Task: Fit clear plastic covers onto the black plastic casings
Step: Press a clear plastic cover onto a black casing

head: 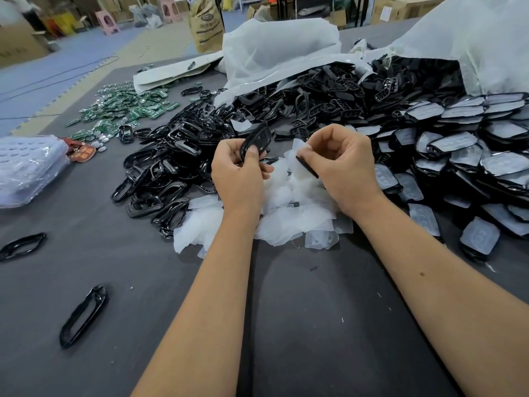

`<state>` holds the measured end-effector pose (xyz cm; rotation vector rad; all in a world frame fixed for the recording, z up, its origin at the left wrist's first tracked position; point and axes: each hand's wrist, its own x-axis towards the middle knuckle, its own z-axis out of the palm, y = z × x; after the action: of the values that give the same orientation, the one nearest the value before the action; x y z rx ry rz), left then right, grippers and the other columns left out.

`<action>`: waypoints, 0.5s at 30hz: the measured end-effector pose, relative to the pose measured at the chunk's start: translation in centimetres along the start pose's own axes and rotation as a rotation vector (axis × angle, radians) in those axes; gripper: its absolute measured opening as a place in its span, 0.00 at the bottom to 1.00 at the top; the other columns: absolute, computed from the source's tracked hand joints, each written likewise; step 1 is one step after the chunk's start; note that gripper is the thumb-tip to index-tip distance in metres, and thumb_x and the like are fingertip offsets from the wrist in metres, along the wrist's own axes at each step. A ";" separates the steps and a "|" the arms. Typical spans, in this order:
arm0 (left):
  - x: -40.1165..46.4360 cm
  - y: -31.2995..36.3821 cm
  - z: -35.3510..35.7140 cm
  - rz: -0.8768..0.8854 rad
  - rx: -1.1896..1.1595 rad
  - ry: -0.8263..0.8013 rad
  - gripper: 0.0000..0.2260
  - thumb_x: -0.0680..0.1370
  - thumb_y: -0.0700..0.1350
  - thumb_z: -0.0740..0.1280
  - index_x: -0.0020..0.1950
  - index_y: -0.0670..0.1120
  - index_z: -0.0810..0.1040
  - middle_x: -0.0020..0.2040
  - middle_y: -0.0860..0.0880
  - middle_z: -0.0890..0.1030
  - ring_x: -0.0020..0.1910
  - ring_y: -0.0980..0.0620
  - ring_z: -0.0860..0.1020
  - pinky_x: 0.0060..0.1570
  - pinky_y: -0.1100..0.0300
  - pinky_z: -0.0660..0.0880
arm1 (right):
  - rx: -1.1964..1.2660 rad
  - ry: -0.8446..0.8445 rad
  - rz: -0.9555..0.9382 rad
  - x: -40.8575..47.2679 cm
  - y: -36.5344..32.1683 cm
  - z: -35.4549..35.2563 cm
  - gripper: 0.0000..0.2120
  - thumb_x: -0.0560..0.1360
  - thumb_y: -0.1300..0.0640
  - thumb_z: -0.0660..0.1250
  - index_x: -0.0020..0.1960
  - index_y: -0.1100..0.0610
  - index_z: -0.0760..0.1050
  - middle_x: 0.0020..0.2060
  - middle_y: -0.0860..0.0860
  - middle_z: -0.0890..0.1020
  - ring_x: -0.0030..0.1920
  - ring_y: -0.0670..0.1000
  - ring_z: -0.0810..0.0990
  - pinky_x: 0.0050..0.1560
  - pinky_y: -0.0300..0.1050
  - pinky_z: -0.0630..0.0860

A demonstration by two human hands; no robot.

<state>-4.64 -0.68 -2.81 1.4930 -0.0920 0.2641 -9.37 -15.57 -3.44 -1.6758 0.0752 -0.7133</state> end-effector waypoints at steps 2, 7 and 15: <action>0.0 0.0 0.0 0.000 -0.012 0.001 0.05 0.82 0.35 0.63 0.49 0.43 0.74 0.47 0.36 0.83 0.30 0.51 0.81 0.30 0.61 0.75 | -0.003 -0.027 -0.009 -0.1 -0.1 0.2 0.09 0.72 0.69 0.77 0.50 0.61 0.82 0.40 0.51 0.85 0.39 0.46 0.83 0.45 0.43 0.83; -0.1 0.1 0.0 -0.010 -0.035 0.010 0.04 0.82 0.35 0.64 0.50 0.42 0.74 0.48 0.33 0.82 0.30 0.51 0.80 0.30 0.59 0.76 | -0.058 -0.090 -0.054 -0.2 -0.2 0.7 0.06 0.73 0.66 0.77 0.49 0.59 0.85 0.42 0.53 0.87 0.42 0.54 0.86 0.49 0.51 0.85; 0.0 0.2 0.0 0.001 -0.048 0.014 0.03 0.82 0.35 0.64 0.50 0.42 0.74 0.49 0.32 0.81 0.30 0.50 0.81 0.30 0.58 0.76 | -0.139 -0.027 -0.059 -0.3 -0.3 0.9 0.12 0.79 0.55 0.73 0.44 0.59 0.73 0.36 0.58 0.81 0.35 0.56 0.81 0.35 0.48 0.78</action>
<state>-4.69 -0.65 -2.67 1.4430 -0.0872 0.2719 -9.29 -14.60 -3.39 -1.8263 0.0579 -0.7438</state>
